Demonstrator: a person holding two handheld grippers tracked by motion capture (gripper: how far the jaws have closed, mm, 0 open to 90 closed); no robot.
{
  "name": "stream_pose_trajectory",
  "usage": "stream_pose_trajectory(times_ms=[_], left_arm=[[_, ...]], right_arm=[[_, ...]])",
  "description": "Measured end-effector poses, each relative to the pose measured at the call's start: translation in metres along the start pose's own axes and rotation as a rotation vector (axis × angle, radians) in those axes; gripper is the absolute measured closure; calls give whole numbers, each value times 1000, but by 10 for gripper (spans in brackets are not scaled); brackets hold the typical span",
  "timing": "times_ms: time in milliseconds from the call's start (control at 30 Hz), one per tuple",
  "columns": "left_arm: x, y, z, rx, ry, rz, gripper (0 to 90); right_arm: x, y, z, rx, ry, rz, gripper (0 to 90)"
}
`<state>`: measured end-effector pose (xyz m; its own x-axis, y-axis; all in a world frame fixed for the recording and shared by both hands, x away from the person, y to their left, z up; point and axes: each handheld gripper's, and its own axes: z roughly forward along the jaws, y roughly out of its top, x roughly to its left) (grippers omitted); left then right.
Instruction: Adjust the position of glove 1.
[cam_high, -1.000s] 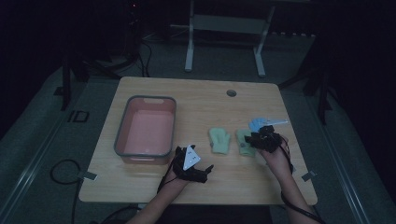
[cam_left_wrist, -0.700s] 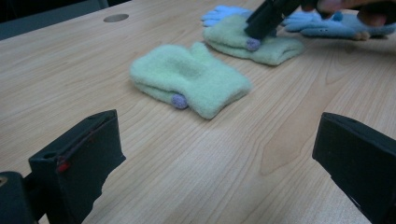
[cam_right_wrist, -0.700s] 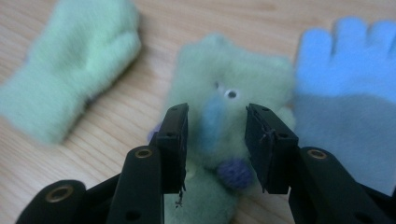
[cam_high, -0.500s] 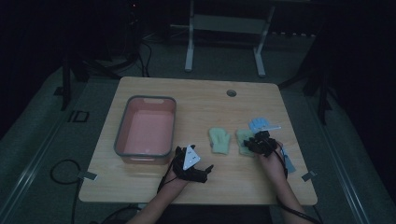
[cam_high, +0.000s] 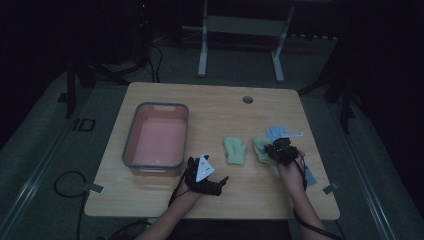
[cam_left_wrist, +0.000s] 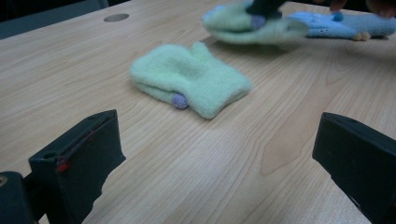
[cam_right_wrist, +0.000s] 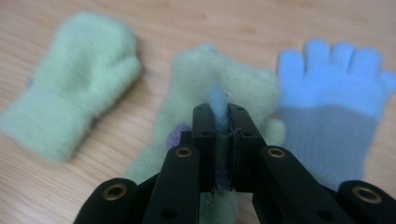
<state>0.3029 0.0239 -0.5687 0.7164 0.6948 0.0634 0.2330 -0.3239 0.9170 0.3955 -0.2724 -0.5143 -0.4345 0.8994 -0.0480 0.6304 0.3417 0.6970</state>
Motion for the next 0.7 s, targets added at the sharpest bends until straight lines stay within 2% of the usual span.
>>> stream_pose_trajectory(times_ms=[67,200,333,467,700], left_arm=[[0,0,0,0,0,-1,16],[0,0,0,1,0,-3,16],[0,0,0,0,0,0,16],[1,0,0,1,0,-1,16],[1,0,0,-1,-3,0,16]], right_arm=[[2,7,-7,-29,-8,-1,833],[7,18,-16,-52,-11,-6,833],[25,38,-26,-78,-5,-31,833],[41,49,-27,-91,3,-37,833],[73,61,-19,-85,48,-57,833]])
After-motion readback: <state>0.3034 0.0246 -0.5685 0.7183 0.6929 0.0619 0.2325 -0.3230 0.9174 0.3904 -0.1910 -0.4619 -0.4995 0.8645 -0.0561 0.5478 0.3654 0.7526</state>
